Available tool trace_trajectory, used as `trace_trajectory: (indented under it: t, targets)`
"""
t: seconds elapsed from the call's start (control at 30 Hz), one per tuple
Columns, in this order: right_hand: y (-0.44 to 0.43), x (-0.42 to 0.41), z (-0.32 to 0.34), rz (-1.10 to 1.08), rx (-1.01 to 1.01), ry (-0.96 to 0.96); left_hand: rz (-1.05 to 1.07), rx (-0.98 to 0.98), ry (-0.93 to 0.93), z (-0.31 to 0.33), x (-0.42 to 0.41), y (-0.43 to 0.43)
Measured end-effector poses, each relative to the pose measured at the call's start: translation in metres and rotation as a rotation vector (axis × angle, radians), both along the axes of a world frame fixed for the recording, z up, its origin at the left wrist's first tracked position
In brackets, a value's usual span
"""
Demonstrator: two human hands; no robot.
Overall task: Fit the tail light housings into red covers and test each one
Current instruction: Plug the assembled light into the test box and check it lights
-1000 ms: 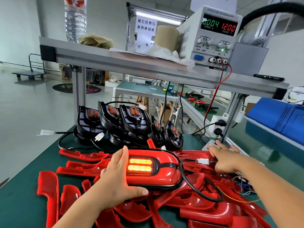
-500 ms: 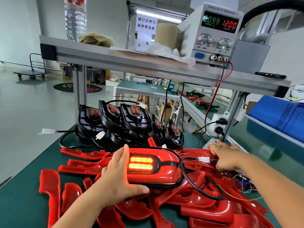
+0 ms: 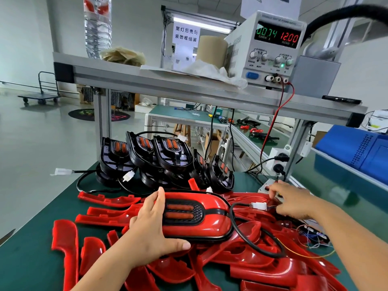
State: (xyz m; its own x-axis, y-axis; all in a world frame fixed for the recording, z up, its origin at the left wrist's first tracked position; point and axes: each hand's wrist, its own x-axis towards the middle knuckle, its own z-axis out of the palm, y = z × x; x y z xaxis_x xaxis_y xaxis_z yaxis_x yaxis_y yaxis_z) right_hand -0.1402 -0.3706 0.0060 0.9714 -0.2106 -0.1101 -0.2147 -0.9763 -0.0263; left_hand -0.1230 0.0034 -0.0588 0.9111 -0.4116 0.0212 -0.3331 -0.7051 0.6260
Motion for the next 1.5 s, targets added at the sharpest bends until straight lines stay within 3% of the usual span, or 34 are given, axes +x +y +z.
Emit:
trace_trajectory:
  t: [0.1,0.27,0.47,0.6,0.7,0.77,0.9,1.03,1.5]
  targets:
    - [0.004,-0.012,0.006,0.065,0.058,-0.153,-0.007,0.028,-0.012,0.003,-0.001,-0.001]
    - [0.020,-0.021,-0.013,0.111,-0.036,-0.157,0.015,0.066,-0.005,0.007,-0.003,-0.002]
    - [0.023,-0.018,-0.021,0.086,-0.009,-0.198,0.017,0.127,0.025,0.021,-0.006,0.001]
    - [0.020,-0.019,-0.012,0.093,0.044,-0.258,0.014,0.006,0.006,0.040,-0.010,0.003]
    - [0.016,-0.024,-0.005,0.108,0.087,-0.335,0.055,-0.227,-0.216,0.059,-0.007,-0.013]
    - [0.016,-0.029,-0.001,0.121,0.099,-0.373,-0.004,-0.258,-0.371,0.073,-0.005,-0.039]
    - [0.019,-0.036,0.000,0.180,0.182,-0.471,-0.285,0.058,-0.418,0.088,0.000,-0.123]
    - [0.020,-0.038,-0.001,0.217,0.224,-0.550,-0.361,0.351,-0.396,0.080,-0.003,-0.189]
    - [0.002,-0.046,0.000,0.209,0.418,-0.598,-0.364,0.414,-0.518,0.074,-0.002,-0.195]
